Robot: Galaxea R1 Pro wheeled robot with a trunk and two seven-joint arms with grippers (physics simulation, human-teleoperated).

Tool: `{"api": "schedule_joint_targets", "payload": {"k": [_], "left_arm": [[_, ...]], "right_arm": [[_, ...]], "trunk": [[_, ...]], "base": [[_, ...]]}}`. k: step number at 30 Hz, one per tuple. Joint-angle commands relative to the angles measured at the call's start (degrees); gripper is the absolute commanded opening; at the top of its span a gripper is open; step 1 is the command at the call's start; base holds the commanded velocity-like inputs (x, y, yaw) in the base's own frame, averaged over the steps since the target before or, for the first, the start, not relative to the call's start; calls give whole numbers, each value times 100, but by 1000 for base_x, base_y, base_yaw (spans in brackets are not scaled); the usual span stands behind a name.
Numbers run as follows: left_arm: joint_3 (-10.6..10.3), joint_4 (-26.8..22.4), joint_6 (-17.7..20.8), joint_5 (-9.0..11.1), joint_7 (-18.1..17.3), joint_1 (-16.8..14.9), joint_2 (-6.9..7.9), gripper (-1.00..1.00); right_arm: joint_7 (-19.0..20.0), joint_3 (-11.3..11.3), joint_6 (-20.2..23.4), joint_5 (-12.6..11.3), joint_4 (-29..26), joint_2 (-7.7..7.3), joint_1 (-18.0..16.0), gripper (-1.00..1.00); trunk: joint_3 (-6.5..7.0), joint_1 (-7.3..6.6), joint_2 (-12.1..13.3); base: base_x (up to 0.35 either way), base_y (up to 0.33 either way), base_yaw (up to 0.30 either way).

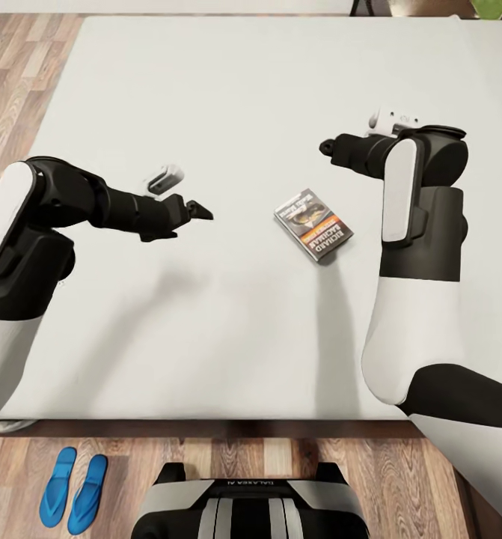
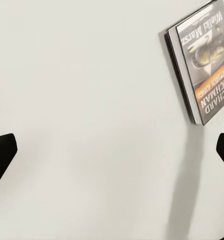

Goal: In the bedroom, move the book from the bed onto either nightstand, and place the two sandals side by side next to the bed.

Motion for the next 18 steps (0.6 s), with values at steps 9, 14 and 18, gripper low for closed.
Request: {"api": "schedule_joint_targets", "payload": {"k": [9, 14, 18], "left_arm": [[-2, -3, 5, 74, 65, -495, -232, 100], [1, -1, 3, 77, 74, -561, -309, 100], [7, 4, 2, 77, 84, -594, -313, 100]], "right_arm": [[-184, 7, 19, 189, 111, 5, 113, 100], [-331, 76, 19, 228, 404, 5, 201, 100], [-522, 137, 19, 246, 926, 5, 239, 100]], "trunk": [[81, 0, -2], [128, 0, -2], [165, 0, -2]], "base": [[0, 0, 0], [0, 0, 0], [0, 0, 0]]}}
